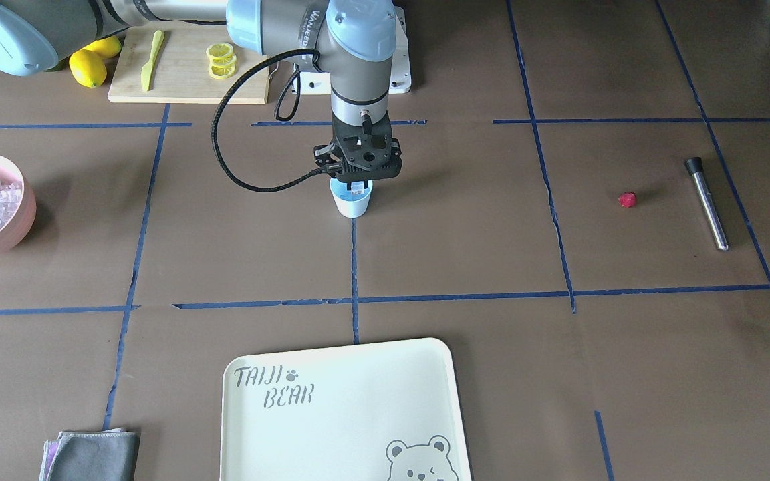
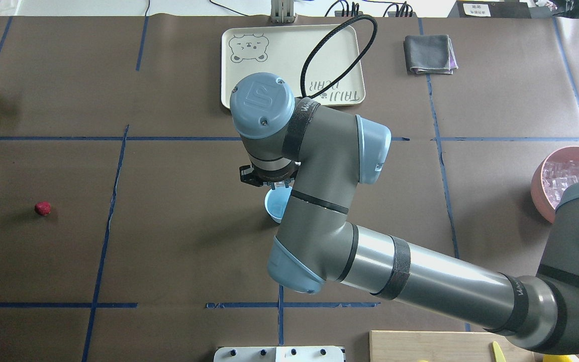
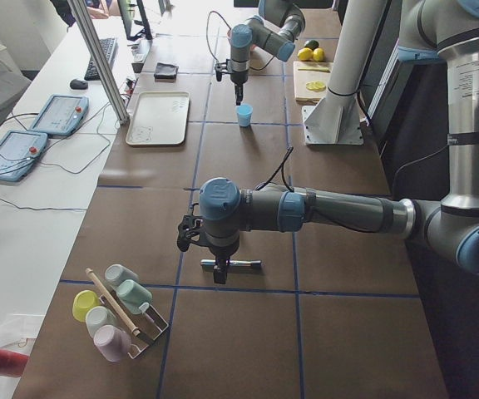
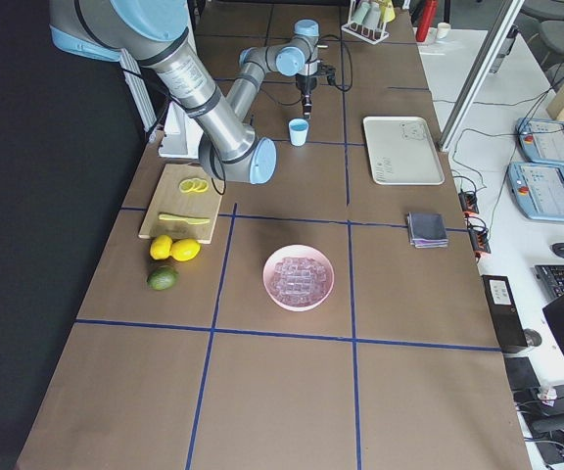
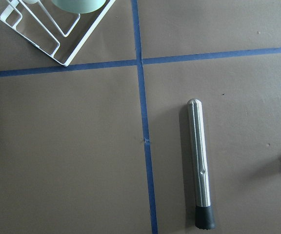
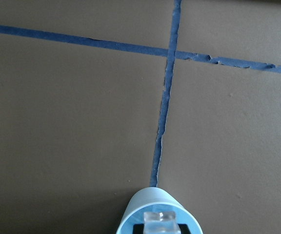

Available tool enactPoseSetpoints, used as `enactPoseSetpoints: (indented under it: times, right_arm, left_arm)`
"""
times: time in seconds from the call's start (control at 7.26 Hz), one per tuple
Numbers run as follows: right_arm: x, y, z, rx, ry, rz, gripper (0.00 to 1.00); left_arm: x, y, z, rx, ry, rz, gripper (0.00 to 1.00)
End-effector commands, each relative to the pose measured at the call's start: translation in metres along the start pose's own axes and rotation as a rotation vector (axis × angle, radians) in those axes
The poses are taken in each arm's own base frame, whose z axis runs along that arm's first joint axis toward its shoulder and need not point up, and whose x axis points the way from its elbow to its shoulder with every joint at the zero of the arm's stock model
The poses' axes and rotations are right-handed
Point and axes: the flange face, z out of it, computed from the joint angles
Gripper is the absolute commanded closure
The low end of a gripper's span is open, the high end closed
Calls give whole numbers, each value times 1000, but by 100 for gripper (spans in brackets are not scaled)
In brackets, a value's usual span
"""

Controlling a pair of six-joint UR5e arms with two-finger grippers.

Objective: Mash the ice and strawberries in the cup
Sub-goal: 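Carry the ice cube over the light-blue cup with the right gripper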

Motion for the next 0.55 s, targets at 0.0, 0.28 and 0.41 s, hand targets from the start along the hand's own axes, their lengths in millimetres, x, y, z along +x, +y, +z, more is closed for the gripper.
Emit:
enactPoseSetpoints:
  times: [0.0,0.28,0.41]
  right_arm:
    - [-1,11,11,-19,11,18,100]
    - [-10,24,18,-34,10,4,72]
    - [-5,30,26,-36,17,60,2]
  left_arm:
    - [0,0,0,-1,0,-2,0]
    - [-1,1,2,-4,0,-4,0]
    - [-1,1,1,-3,0,-5,0]
